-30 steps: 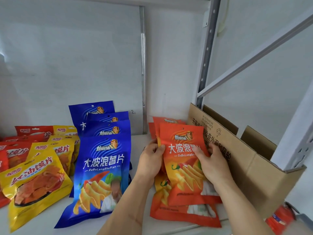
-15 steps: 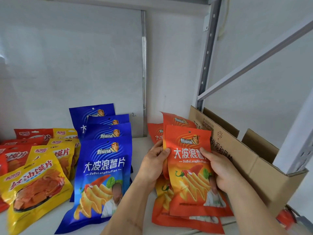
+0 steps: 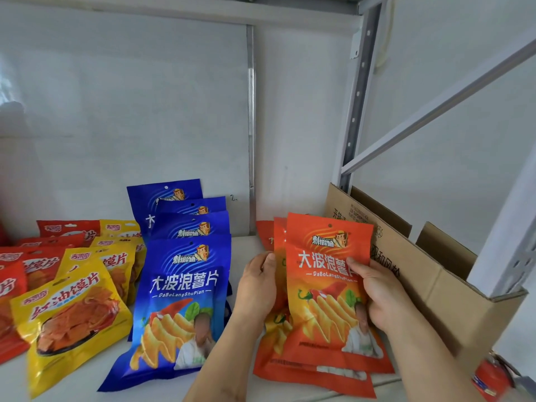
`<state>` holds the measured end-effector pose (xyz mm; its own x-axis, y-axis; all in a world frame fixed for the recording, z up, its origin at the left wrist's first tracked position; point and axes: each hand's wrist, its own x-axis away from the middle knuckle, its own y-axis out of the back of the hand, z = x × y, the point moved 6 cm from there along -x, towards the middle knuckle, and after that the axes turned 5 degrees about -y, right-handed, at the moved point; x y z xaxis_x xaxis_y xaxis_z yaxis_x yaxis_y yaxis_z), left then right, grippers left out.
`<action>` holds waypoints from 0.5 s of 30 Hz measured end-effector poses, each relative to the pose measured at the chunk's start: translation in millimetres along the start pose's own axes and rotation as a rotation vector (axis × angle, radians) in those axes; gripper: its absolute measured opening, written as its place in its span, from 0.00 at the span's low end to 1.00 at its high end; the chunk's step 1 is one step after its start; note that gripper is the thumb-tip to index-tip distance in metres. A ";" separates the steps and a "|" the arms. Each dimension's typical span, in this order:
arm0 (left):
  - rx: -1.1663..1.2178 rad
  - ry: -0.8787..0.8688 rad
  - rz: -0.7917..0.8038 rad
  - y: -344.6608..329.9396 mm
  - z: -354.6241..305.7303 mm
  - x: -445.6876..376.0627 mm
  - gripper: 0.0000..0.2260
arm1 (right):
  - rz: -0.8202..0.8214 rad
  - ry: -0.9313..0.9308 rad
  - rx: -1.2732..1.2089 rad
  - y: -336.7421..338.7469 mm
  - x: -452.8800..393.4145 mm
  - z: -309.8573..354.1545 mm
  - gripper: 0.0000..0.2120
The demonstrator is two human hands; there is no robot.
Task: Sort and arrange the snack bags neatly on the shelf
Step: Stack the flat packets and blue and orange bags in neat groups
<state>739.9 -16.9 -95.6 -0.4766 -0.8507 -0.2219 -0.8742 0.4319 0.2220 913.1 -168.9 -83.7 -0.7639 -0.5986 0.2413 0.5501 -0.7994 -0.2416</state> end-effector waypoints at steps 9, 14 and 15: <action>0.311 0.172 0.087 -11.0 0.6 8.4 0.12 | -0.032 -0.059 0.053 -0.9 -1.9 0.2 0.06; -0.062 0.267 0.030 6.5 4.0 7.4 0.19 | 0.021 -0.088 -0.007 -1.5 0.3 0.8 0.09; -0.067 0.296 0.068 5.9 5.9 7.2 0.19 | 0.035 -0.081 -0.014 -1.6 1.3 1.9 0.09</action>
<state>730.7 -18.7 -101.5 -0.4774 -0.8751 0.0793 -0.8284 0.4784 0.2913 911.9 -168.5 -81.2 -0.7141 -0.6288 0.3076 0.5707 -0.7774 -0.2643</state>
